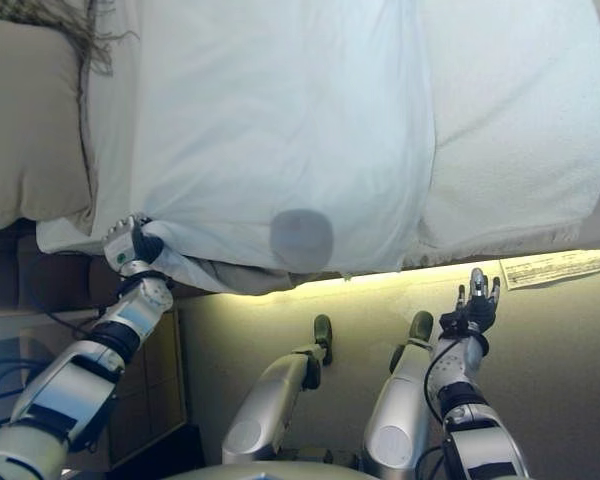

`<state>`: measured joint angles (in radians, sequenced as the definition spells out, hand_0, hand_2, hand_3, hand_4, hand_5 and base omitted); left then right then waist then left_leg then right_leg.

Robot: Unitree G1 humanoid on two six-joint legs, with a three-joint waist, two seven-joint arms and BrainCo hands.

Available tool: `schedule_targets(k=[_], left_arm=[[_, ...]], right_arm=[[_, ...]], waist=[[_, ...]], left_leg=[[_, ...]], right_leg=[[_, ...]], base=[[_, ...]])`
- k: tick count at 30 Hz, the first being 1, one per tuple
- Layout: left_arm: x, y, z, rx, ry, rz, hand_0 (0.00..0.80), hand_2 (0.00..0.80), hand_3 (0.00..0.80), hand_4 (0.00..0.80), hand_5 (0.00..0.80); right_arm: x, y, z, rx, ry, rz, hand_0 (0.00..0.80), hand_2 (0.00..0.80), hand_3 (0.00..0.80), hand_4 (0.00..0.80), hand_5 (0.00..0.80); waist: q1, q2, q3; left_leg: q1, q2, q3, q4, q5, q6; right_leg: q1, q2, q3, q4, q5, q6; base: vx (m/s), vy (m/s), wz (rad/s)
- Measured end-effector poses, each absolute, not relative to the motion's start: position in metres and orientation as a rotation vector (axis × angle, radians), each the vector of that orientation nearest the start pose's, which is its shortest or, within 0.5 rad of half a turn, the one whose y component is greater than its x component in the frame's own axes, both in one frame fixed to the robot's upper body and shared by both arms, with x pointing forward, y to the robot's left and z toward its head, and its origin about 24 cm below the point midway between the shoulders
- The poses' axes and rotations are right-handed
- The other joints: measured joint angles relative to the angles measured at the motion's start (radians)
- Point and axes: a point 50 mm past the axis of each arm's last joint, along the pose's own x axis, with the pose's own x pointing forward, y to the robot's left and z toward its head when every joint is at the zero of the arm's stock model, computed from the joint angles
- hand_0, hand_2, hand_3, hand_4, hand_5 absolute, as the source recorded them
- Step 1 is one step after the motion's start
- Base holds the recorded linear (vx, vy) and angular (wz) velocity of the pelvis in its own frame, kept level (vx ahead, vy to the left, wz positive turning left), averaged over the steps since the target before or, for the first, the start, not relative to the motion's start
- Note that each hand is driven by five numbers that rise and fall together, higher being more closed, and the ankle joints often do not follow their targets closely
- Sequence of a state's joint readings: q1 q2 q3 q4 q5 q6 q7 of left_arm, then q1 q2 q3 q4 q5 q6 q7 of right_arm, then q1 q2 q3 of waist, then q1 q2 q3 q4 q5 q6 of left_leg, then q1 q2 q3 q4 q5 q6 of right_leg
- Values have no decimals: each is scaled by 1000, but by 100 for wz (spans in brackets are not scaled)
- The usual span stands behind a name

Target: Make the bed neatly

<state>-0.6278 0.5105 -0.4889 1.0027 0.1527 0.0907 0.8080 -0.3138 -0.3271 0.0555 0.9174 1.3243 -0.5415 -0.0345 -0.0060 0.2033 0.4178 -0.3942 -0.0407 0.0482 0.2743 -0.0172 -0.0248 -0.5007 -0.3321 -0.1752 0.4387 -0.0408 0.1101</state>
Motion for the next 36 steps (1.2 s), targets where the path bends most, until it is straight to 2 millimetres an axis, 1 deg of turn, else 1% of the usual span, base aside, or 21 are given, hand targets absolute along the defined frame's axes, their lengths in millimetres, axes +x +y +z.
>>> schedule_targets(k=[3, 7, 12, 14, 16, 22, 23, 29, 36], left_arm=[[331, 268, 41, 1047, 125, 629, 800, 800, 800, 800, 800], [330, 266, 35, 980, 151, 630, 800, 800, 800, 800, 800], [330, 262, 32, 962, 151, 614, 800, 800, 800, 800, 800], [331, 258, 31, 950, 143, 605, 800, 800, 800, 800, 800], [330, 256, 30, 935, 150, 606, 800, 800, 800, 800, 800], [330, 259, 30, 903, 163, 629, 800, 800, 800, 800, 800], [330, 259, 30, 892, 167, 636, 0, 0, 0, 0, 0], [327, 262, 23, 789, 243, 673, 0, 0, 0, 0, 0], [328, 261, 14, 655, 340, 565, 0, 0, 0, 0, 0]], right_arm=[[263, -283, -27, 783, -26, -706, 0, 0, 0, 0, 0], [264, -282, -25, 763, -25, -693, 0, 0, 0, 0, 0], [271, -277, -20, 714, -17, -668, 0, 0, 0, 0, 0], [271, -278, -19, 700, -16, -670, 0, 0, 0, 0, 0], [272, -278, -19, 700, -17, -666, 0, 0, 0, 0, 0], [272, -278, -19, 699, -21, -663, 0, 0, 0, 0, 0], [271, -278, -19, 699, -21, -663, 0, 0, 0, 0, 0], [273, -277, -17, 678, -25, -649, 0, 0, 0, 0, 0], [276, -277, -13, 672, -35, -646, 0, 0, 0, 0, 0]], waist=[[0, 0, 0], [1, 3, 0], [12, 19, 1], [24, 29, 0], [24, 34, 0], [23, 37, 0], [23, 37, 0], [23, 38, -1], [21, 42, -4]], left_leg=[[-1, 0, 0, 0, 0, 0], [-11, -2, 0, 1, 0, 0], [-23, -1, 0, 6, -2, -3], [-24, -1, -1, 6, -3, -3], [-24, -1, -2, 5, -3, -4], [-34, 1, -5, 10, -7, -10], [-39, 2, -6, 14, -8, -12], [-37, 6, -7, 17, -11, -16], [-37, 5, -6, 24, -13, -17]], right_leg=[[-2, 0, 0, 0, 0, 0], [-16, -3, 1, 10, -6, 0], [-29, -3, 1, 16, -9, -2], [-30, -2, 1, 17, -11, -3], [-30, -2, 1, 17, -13, -2], [-47, -3, 0, 42, -29, -6], [-53, -3, 0, 49, -33, -8], [-55, -1, 0, 58, -39, -12], [-55, 1, 3, 59, -39, -12]], base=[[-31, 45, 0], [-29, 75, 1], [-37, 46, 0], [-37, 27, 1], [-15, 10, 1], [0, 0, 0], [0, 0, 0], [17, 3, -1], [8, 23, -1]])
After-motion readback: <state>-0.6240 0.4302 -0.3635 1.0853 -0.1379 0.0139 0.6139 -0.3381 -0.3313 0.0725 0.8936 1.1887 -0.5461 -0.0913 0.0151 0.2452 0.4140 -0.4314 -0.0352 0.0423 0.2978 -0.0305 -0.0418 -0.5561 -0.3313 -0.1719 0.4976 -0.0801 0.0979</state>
